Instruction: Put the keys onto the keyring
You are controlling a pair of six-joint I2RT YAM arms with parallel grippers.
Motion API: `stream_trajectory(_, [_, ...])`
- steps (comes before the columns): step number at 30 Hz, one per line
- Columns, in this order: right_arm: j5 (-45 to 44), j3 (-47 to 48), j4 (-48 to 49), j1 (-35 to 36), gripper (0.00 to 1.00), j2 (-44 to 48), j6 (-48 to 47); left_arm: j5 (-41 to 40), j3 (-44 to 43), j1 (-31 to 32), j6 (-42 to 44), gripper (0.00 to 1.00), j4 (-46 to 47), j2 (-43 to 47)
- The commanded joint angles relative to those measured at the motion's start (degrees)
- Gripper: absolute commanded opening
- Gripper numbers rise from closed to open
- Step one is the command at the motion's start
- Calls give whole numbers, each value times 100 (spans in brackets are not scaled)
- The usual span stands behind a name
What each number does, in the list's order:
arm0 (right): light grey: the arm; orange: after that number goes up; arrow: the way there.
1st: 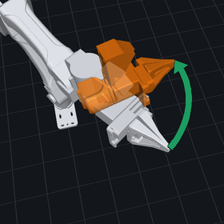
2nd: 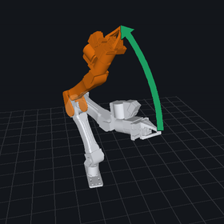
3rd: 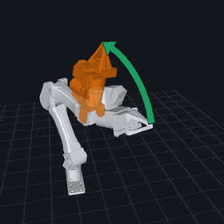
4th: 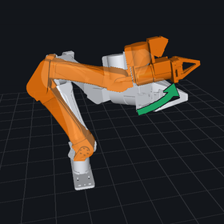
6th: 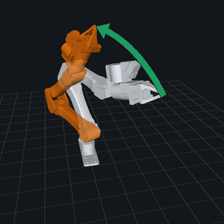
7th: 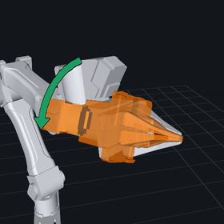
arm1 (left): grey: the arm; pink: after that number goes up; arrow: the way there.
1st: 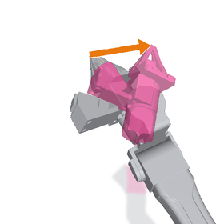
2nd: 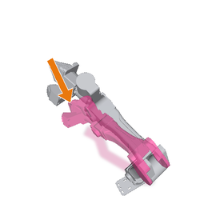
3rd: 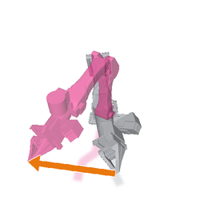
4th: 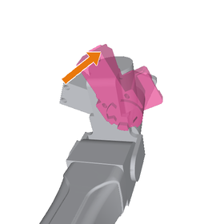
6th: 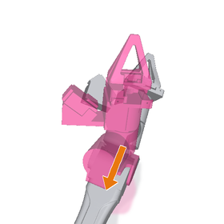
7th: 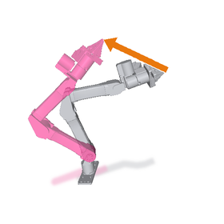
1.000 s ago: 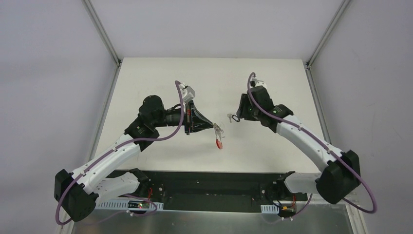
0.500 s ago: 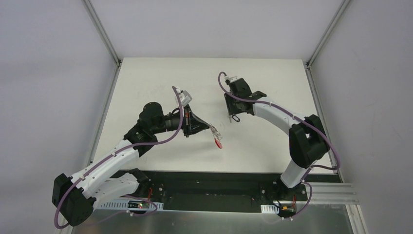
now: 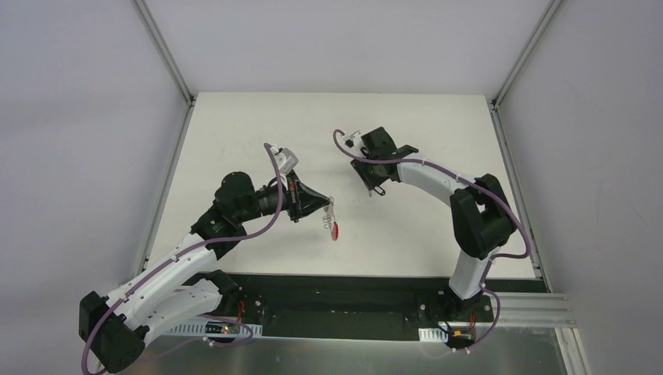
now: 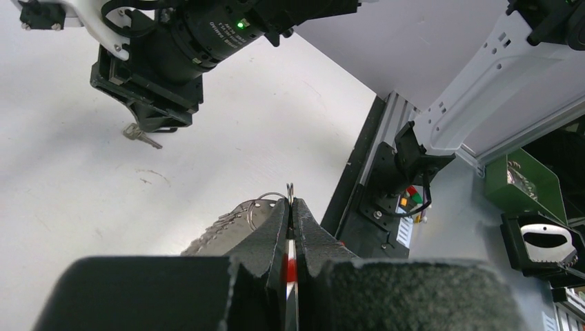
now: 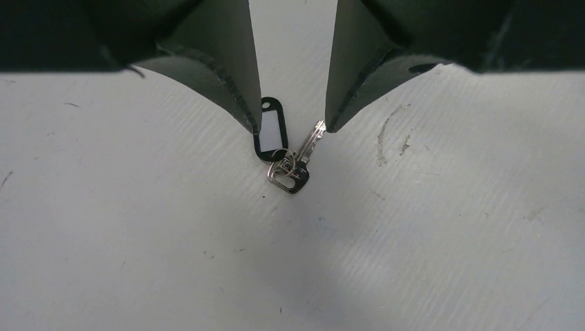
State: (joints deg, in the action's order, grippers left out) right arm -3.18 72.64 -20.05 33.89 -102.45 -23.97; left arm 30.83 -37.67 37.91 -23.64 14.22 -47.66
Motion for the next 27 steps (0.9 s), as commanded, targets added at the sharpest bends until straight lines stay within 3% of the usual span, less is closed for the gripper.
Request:
stream_trajectory(1, [256,507,-460,14,41,-421,-548,-95,22,41,-99,0,280,69])
stream_trajectory(27, [256,1048,-658,-139,35,-1002,-653,-70,74,41,-88,0,315,66])
